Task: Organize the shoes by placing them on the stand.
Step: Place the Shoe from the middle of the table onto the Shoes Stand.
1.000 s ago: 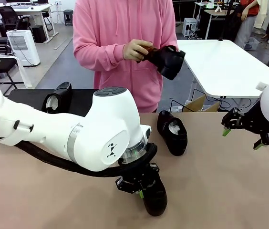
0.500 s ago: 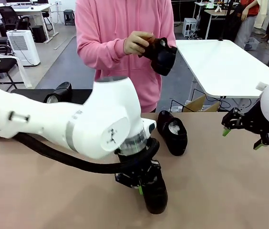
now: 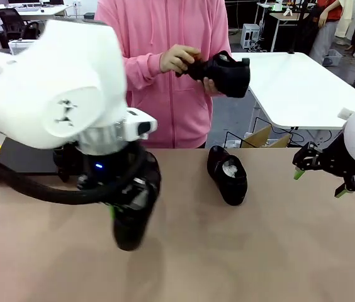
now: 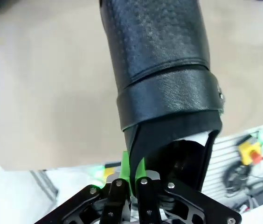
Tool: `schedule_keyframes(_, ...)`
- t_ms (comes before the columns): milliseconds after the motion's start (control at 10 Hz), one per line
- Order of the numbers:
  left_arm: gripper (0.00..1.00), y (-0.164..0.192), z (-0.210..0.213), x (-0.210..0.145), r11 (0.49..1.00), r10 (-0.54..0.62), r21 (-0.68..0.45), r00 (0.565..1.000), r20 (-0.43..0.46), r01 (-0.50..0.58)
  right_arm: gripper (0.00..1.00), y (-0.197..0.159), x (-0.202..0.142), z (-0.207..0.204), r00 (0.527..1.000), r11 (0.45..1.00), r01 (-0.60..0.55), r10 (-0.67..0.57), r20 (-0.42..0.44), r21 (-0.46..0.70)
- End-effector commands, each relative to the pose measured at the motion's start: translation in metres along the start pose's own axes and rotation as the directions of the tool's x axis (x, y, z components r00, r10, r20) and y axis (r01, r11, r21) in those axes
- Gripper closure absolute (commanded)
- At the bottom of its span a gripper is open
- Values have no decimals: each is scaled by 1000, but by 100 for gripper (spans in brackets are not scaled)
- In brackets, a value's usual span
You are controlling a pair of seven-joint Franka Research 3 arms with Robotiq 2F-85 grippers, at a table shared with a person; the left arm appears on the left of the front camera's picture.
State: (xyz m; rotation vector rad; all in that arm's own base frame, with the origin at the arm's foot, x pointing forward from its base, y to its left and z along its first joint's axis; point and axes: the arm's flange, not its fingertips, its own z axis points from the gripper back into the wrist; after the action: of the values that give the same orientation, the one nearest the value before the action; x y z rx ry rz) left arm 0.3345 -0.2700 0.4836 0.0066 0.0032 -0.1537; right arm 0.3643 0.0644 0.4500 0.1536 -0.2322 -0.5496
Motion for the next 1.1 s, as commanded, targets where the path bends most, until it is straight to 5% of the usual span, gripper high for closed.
schedule_keyframes(0, 100, 29, 2, 13, 999, -46, 7, 998, 42, 46, 0, 0, 2, 0, 1000, 1000, -13, 13, 0, 18)
schedule_keyframes(700, 100, 22, -2, 9, 999, -40, 25, 999, 6, 40, 0, 0, 2, 0, 1000, 1000, -13, 13, 0, 18)
schedule_keyframes(1000, 100, 90, -13, 44, 996, 51, 71, 987, 152, -62, 0, 0, 2, 0, 1000, 1000, -13, 13, 0, 18)
